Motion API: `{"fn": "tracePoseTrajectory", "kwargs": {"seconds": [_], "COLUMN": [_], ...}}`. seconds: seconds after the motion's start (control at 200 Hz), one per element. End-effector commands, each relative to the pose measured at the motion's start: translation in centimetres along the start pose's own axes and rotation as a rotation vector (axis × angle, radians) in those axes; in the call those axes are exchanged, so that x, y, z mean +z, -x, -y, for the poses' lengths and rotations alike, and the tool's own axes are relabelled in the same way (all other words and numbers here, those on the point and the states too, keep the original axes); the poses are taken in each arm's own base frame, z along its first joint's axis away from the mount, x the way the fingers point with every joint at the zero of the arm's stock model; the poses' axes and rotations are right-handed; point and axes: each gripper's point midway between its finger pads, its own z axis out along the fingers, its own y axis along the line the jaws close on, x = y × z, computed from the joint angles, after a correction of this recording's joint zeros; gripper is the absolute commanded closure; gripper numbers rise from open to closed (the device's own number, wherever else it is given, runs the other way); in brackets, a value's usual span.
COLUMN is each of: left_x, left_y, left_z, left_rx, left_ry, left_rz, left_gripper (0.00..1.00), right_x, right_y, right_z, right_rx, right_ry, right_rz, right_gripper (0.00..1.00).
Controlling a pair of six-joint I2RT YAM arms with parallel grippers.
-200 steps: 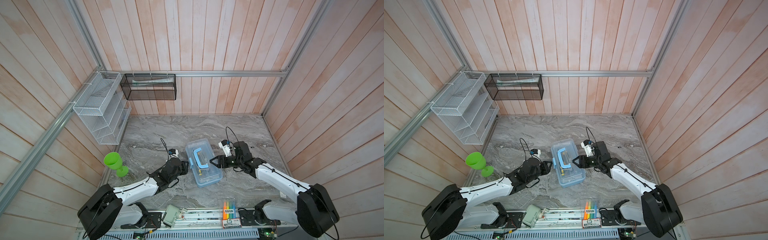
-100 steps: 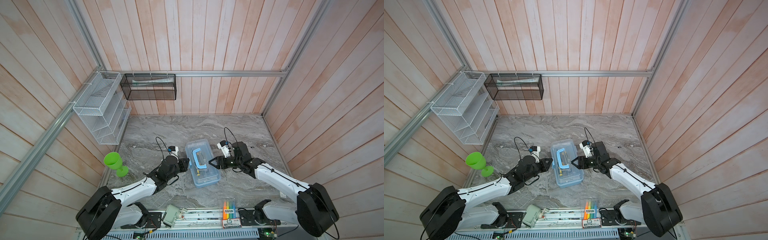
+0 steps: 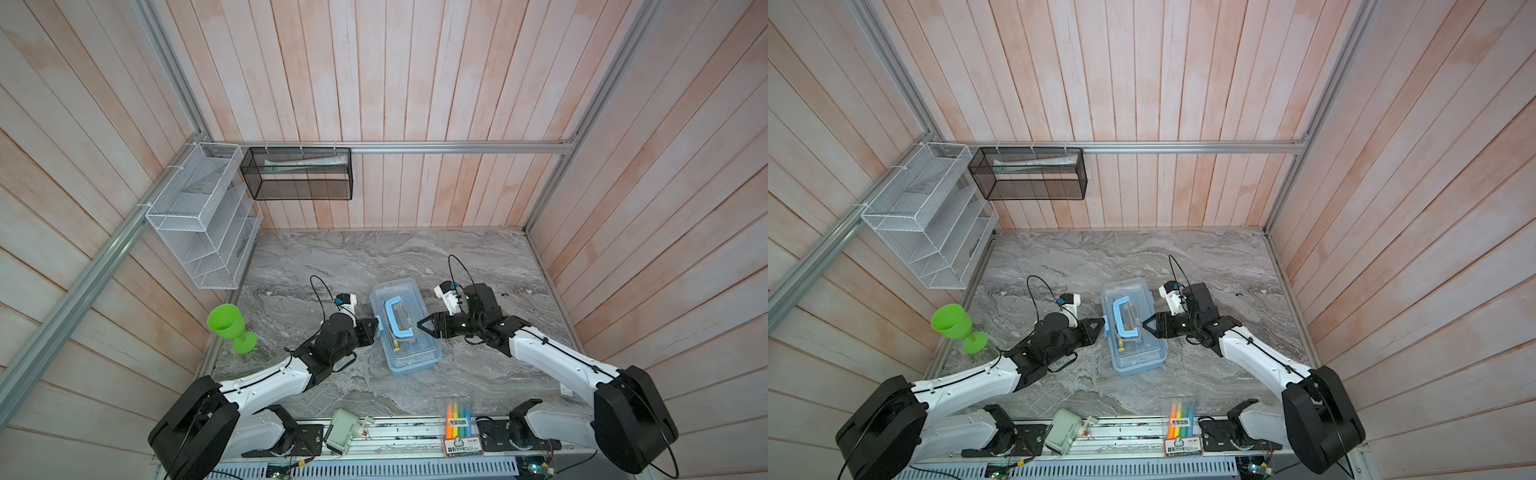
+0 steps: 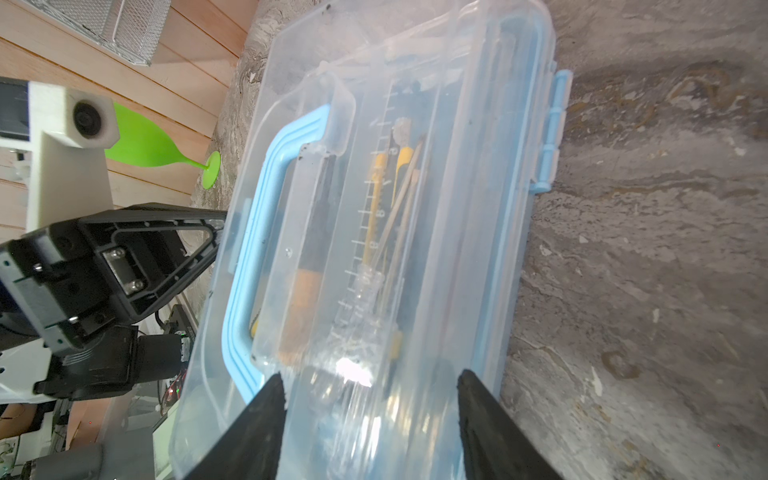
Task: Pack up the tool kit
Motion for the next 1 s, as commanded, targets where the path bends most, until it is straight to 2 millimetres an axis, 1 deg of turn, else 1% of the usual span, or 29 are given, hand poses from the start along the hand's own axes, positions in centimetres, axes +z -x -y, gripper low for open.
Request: {"fn": "tracePoseTrajectory", "kwargs": {"seconds": [0.0, 0.08, 0.15, 0.19, 0.415, 0.62, 0.995], "left_x": [-0.17, -0.21, -0.24, -0.29, -0.36, -0.14, 0.14], "left_y": [-1.47, -1.63, -1.89, -2.0, -2.07, -1.88, -2.35], "left_z": [-0.52, -0.42, -0.41, -0.61, -0.54, -0.15, -0.44], "left_rx": [0.03, 0.036, 0.046, 0.049, 0.067, 0.066, 0.056], "left_ry": [0.015, 0.008, 0.006, 0.014, 0.01, -0.003, -0.004], "left_rz": [-0.064, -0.074, -0.086, -0.091, -0.097, -0.092, -0.105], "left_gripper": [0.85, 0.84, 0.76, 0.76, 0.76, 0.8, 0.83], "right_x": [0.39, 0.4, 0.39, 0.4, 0.1, 0.12, -0.06], "right_y": [-1.85, -1.95, -2.0, -2.08, -2.21, -2.37, -2.63], "right_z": [-0.09, 0.06, 0.24, 0.3, 0.36, 0.34, 0.47], "right_rx": [0.02, 0.023, 0.026, 0.027, 0.024, 0.028, 0.029], "right_ry": [-0.002, -0.008, -0.016, -0.021, -0.033, -0.028, -0.035], "right_rz": [-0.071, -0.072, -0.072, -0.075, -0.076, -0.073, -0.072], "right_gripper": [0.38, 0.38, 0.38, 0.38, 0.38, 0.38, 0.38]}}
